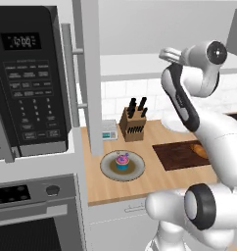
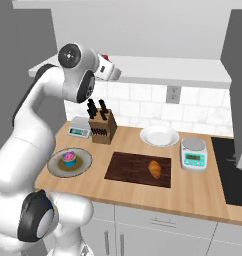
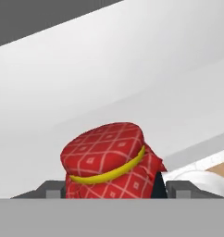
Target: From the different types of pastries on the counter, select a croissant and place it on the cutting board. Then retrieve a jar of jam from the cabinet and place it alongside the croissant on the cutting board.
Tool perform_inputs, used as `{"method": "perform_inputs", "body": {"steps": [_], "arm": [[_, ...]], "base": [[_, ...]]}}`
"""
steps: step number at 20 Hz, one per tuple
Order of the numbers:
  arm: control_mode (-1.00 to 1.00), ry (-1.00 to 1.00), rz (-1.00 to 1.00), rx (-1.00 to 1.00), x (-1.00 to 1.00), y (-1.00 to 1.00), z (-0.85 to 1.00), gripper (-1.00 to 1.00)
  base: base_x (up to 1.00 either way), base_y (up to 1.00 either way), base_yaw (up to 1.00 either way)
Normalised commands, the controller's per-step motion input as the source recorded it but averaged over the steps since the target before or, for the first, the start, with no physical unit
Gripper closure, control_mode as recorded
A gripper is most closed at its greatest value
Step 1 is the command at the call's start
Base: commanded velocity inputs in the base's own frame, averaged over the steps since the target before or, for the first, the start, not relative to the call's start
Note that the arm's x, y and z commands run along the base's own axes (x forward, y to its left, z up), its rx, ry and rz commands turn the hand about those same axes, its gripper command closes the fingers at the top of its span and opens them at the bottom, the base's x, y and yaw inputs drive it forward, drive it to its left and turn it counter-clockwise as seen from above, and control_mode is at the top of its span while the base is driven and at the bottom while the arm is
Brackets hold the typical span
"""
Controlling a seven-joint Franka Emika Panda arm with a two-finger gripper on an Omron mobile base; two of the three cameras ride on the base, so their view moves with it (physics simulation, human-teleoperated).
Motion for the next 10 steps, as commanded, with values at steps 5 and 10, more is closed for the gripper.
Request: {"method": "perform_inputs", "body": {"steps": [5, 10], "arm": [[-1.00, -0.08, -0.01, 0.09, -1.00, 0.00, 0.17, 1.00], [-1.00, -0.05, -0.06, 0.06, -1.00, 0.00, 0.10, 1.00]], "base": [[0.00, 0.00, 0.00], [0.00, 0.00, 0.00]]}}
